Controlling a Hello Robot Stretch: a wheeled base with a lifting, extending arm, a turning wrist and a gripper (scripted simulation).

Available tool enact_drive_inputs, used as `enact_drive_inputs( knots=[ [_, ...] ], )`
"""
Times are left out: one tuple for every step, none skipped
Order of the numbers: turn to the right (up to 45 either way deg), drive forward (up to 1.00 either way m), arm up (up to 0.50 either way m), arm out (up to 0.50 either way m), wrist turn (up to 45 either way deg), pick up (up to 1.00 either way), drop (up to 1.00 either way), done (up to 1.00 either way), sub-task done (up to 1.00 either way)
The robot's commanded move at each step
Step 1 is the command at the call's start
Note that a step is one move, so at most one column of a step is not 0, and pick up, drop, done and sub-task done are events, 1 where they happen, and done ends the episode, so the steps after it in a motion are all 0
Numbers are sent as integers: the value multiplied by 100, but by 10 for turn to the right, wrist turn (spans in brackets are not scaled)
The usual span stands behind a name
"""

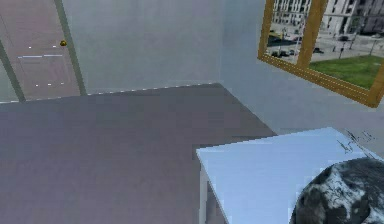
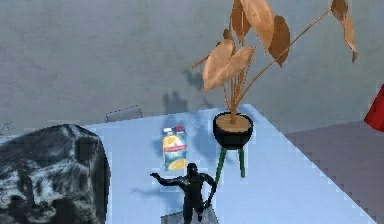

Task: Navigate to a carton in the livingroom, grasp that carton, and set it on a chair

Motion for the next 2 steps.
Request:
enact_drive_inputs(
  knots=[
    [0,0,50,0,0,0,0,0,0],
    [0,0,34,0,0,0,0,0,0]
  ],
)
